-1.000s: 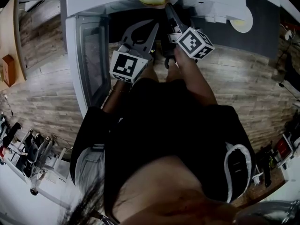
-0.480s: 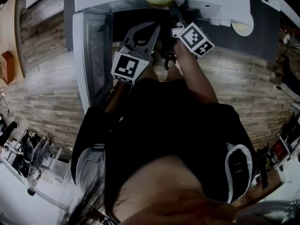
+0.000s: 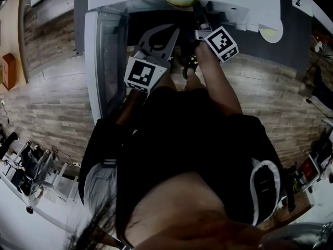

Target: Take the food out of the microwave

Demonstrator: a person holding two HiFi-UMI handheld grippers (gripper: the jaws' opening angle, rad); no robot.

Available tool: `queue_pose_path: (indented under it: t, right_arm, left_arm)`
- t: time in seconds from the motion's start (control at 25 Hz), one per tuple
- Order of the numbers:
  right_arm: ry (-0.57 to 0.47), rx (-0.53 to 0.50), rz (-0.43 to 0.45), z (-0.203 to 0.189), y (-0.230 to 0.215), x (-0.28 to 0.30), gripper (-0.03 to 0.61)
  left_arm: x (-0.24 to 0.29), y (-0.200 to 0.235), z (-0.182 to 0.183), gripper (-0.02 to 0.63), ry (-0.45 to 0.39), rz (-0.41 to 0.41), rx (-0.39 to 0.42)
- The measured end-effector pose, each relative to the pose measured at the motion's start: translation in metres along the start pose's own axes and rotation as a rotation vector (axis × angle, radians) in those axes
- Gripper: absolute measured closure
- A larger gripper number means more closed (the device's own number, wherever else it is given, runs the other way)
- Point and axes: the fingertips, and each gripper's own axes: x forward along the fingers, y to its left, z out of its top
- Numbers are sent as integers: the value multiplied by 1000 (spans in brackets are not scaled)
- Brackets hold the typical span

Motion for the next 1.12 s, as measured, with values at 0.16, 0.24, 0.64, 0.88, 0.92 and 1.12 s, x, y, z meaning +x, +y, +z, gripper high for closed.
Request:
queue_pose_path:
  t: [0.16, 0.24, 0.64, 0.88, 0.92, 1.12]
  right_arm:
    - [-16, 61, 43, -1, -1, 0, 479]
    - [-19, 81, 53, -1, -2, 0, 488]
    - [-37, 153, 105, -1, -4, -2, 514]
    - [-58, 171, 126, 6, -3, -1, 513]
    - [-63, 182, 129, 7, -3, -1, 514]
    - [-92, 246, 139, 7, -7, -3, 514]
  left_arm:
    - [0, 0, -1, 606, 7, 0, 0]
    - [0, -1, -2, 606, 9, 0, 1]
    - [1, 0, -3, 606, 15, 5, 10]
    - [2, -1, -2, 606, 20, 11, 10]
    - [2, 0, -2, 606, 20, 12, 9]
    - [1, 1, -5, 606, 20, 15, 10]
